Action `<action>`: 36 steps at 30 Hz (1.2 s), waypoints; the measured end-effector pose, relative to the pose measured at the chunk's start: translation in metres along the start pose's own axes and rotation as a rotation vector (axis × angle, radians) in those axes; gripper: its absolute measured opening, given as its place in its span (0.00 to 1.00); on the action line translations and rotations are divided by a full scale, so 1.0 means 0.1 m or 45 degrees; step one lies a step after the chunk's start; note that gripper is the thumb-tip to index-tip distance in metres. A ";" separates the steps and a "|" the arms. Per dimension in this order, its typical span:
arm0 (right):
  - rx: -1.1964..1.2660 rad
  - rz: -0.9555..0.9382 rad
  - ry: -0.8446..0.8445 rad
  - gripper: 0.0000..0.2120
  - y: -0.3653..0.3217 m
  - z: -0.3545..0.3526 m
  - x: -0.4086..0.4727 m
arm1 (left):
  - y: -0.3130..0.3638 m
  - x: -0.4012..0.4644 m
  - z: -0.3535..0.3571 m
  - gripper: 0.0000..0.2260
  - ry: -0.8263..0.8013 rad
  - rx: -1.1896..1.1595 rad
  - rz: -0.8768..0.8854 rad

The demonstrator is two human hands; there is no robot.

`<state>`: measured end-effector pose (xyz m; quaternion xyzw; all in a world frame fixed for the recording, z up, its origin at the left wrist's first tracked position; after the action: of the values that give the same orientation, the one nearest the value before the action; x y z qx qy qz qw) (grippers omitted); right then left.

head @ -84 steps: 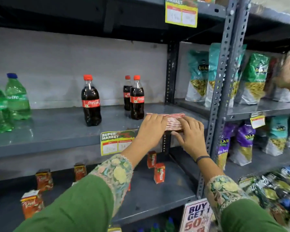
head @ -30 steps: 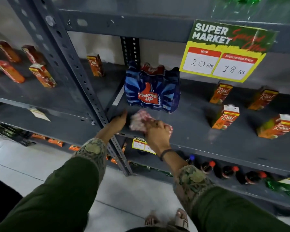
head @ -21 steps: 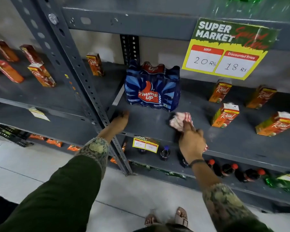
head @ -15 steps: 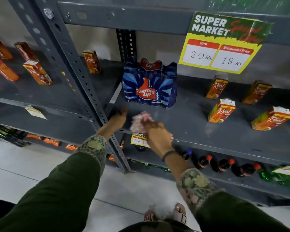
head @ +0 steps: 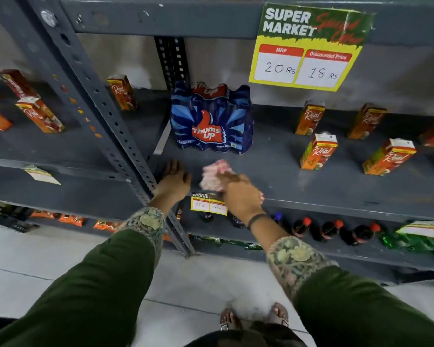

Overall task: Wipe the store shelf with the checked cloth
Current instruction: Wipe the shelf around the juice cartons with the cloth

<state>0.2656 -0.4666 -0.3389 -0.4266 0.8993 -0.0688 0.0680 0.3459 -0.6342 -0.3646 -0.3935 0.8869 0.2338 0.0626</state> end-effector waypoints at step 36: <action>0.028 0.036 0.185 0.35 2.69 -0.32 -1.42 | 2.06 -0.56 1.25 0.29 0.184 0.177 0.123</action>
<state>0.1450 -0.1859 -0.3472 -0.4071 0.9069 -0.1085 0.0083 0.2246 -0.4190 -0.3834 -0.3609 0.9211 0.1456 0.0142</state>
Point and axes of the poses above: each hand's wrist, its own x-axis towards the middle knuckle, its own z-axis out of the palm, y = z × x, the point moved 3 cm from there along x, towards the middle knuckle, and after that the axes turned 7 degrees about -x, right-handed, at the moved point
